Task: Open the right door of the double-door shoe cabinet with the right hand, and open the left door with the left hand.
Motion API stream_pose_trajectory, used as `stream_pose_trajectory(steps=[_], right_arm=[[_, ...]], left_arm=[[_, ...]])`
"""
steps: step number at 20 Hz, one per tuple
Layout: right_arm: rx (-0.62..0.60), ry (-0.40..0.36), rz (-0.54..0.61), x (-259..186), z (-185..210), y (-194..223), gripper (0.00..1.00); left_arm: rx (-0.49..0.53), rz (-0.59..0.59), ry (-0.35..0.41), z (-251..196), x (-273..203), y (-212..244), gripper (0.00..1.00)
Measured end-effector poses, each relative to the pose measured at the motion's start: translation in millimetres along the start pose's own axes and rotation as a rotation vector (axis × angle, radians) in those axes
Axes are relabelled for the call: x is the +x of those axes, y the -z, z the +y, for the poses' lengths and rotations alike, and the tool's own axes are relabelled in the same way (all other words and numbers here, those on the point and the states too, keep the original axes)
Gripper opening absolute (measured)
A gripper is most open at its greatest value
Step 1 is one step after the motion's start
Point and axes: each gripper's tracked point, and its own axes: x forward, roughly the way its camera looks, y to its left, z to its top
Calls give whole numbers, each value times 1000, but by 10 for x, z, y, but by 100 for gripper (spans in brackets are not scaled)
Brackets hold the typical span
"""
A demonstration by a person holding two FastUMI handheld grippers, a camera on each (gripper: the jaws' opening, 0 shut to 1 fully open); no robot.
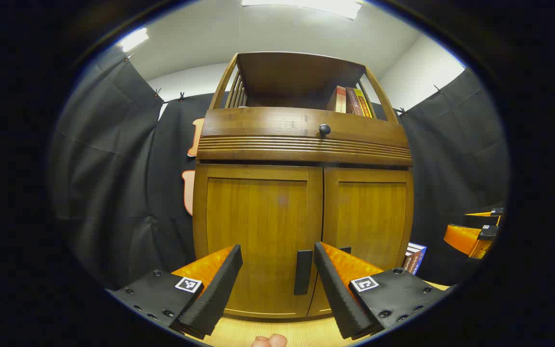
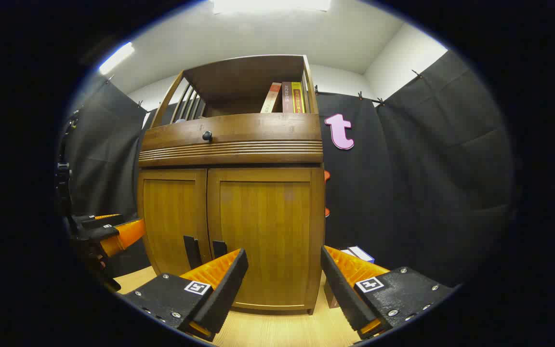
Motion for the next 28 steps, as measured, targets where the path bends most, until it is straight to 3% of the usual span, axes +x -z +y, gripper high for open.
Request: stream_pose_trajectory(steps=[10, 18, 24, 28], right_arm=[[-12, -11, 0, 26, 98, 47, 94], [-6, -13, 9, 81, 116, 104, 94], [18, -3, 14, 140, 66, 163, 94], [49, -16, 27, 185, 125, 208, 94]], left_arm=[[35, 0, -13, 79, -3, -19, 99], [37, 9, -21, 83, 54, -10, 94], [43, -8, -16, 53, 84, -45, 99], [55, -10, -20, 73, 87, -49, 95]])
